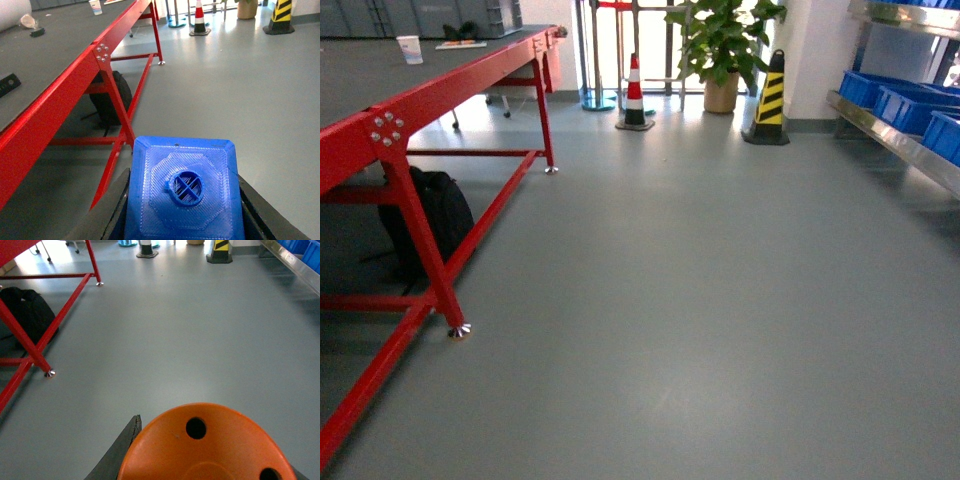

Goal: Sort blue parts and orange caps into right shelf containers

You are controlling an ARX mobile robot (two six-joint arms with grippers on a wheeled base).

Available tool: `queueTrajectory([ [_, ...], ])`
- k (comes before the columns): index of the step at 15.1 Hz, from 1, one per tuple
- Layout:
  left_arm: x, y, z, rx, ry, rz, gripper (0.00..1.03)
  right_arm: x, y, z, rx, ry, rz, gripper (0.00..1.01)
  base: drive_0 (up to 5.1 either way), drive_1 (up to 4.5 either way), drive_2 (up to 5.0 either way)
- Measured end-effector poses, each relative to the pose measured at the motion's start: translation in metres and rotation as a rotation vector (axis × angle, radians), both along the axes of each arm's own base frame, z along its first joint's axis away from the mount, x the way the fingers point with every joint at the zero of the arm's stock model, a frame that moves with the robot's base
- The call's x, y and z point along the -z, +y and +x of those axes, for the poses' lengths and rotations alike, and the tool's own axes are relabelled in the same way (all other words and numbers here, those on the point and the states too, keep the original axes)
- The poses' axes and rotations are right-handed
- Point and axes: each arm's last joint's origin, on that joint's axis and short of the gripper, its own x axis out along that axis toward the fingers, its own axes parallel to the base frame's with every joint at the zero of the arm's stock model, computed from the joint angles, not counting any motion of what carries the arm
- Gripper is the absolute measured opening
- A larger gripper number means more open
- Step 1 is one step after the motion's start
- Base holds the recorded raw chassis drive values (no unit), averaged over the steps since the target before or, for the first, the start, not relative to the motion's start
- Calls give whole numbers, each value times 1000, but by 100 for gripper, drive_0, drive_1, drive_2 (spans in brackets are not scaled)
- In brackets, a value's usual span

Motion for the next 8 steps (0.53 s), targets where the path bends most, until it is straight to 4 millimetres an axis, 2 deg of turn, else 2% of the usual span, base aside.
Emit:
queueTrajectory([
  [8, 0, 0, 0, -1, -2, 0, 45, 0, 0, -1, 0, 0, 0, 43, 3, 433, -427],
])
